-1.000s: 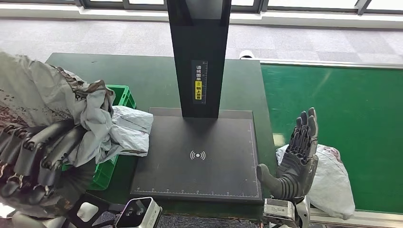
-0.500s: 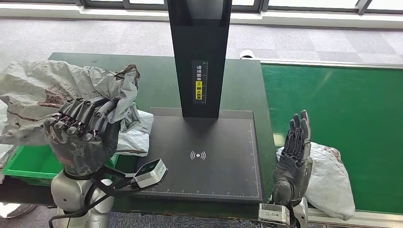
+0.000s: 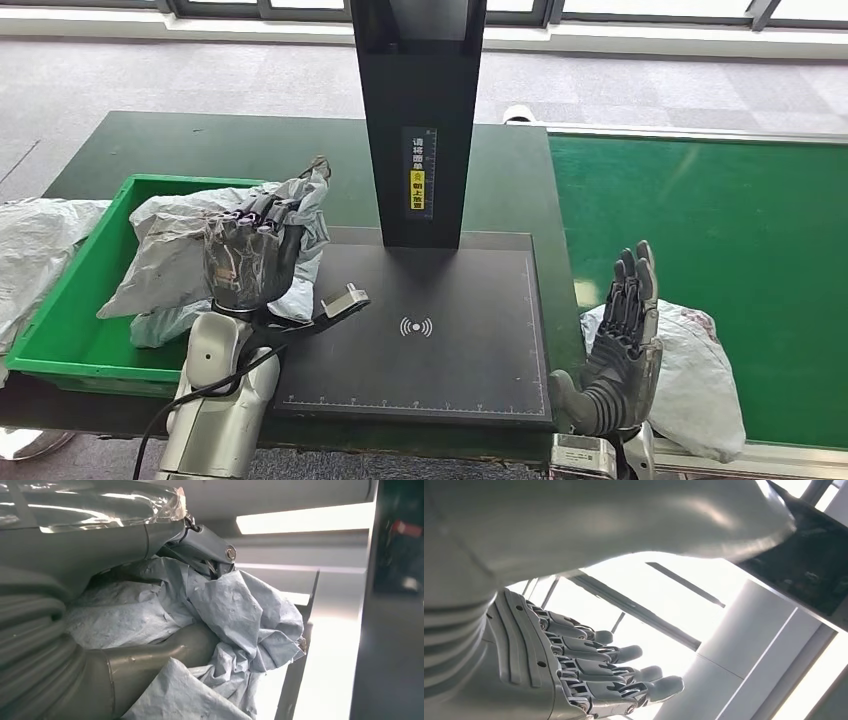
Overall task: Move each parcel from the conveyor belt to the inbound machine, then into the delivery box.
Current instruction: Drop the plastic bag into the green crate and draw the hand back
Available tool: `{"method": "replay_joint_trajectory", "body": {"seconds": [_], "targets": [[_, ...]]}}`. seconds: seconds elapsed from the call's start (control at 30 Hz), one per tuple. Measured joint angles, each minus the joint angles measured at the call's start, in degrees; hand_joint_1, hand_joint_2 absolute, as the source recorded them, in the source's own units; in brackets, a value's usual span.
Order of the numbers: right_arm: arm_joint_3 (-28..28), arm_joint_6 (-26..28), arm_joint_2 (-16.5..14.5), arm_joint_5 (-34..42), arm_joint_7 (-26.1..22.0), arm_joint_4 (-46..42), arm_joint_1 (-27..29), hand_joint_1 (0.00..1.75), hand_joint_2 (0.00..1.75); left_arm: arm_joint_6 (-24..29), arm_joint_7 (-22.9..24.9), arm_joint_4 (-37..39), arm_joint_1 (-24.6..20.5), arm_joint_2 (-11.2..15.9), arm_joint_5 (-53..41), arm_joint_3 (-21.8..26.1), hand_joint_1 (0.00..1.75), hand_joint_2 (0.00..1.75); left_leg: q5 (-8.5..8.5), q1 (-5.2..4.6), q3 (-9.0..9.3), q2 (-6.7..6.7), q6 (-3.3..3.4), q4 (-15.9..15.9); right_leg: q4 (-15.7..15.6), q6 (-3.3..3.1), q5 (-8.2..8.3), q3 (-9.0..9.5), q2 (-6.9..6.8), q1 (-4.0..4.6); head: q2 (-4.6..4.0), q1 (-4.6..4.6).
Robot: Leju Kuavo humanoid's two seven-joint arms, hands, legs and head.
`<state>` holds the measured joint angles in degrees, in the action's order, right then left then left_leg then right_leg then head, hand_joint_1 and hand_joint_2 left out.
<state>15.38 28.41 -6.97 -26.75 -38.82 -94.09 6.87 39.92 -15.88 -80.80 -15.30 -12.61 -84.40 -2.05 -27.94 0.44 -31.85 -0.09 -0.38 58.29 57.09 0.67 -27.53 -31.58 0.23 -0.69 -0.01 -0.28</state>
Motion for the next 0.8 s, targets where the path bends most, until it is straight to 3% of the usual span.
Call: {"method": "replay_joint_trajectory", "body": {"seconds": [0.13,0.4,0.57,0.7,0.73,0.8], "targets": [[-0.64,-1.24,-0.14,0.36,-0.03,0.0,0.21,0.0,1.75,0.01,0.74,9.19,-3.68,0.83,1.34,2.16,1.75,1.75,0.01,0.0,-0.02,-0.07,0.0,0.0,0.01,0.0,0.0,0.0,-0.06,0.0,0.0,0.0],[-3.39,-6.19,-1.46,0.06,0.26,-0.52,1.0,0.0,1.75,-0.88,14.44,28.34,-10.5,4.56,-0.85,7.1,1.75,1.75,0.03,0.02,-0.01,-0.03,-0.03,0.0,0.08,-0.01,0.0,-0.01,0.01,0.02,-0.01,0.0],[-5.51,-11.65,-2.89,-2.11,0.99,-1.11,1.0,0.0,1.75,-4.47,22.78,30.1,-10.89,6.68,-1.11,10.45,1.75,1.75,0.02,0.03,-0.02,0.01,-0.04,-0.02,0.09,-0.02,-0.01,-0.01,0.04,0.02,0.01,0.0],[-7.35,-14.92,-4.14,-3.43,1.1,-1.45,0.89,0.0,1.75,-7.13,25.37,26.51,-9.53,7.95,-1.12,12.83,1.75,1.75,0.02,0.03,-0.01,0.18,-0.05,-0.02,0.1,-0.02,-0.01,-0.09,0.14,0.03,0.01,0.0],[-7.81,-15.41,-4.42,-3.64,1.09,-1.61,0.9,0.0,1.75,-7.66,25.69,25.43,-9.21,8.18,-1.12,13.28,1.68,1.75,0.02,0.03,-0.01,0.18,-0.05,-0.02,0.11,-0.02,-0.01,-0.1,0.15,0.03,0.01,0.0],[-8.73,-16.2,-4.99,-4.09,1.01,-2.02,0.9,0.0,1.75,-8.19,26.07,23.02,-8.6,8.5,-1.12,13.94,0.84,1.75,0.03,0.04,-0.01,0.15,-0.07,-0.02,0.14,-0.02,-0.01,-0.11,0.13,0.04,0.0,0.0]]}}
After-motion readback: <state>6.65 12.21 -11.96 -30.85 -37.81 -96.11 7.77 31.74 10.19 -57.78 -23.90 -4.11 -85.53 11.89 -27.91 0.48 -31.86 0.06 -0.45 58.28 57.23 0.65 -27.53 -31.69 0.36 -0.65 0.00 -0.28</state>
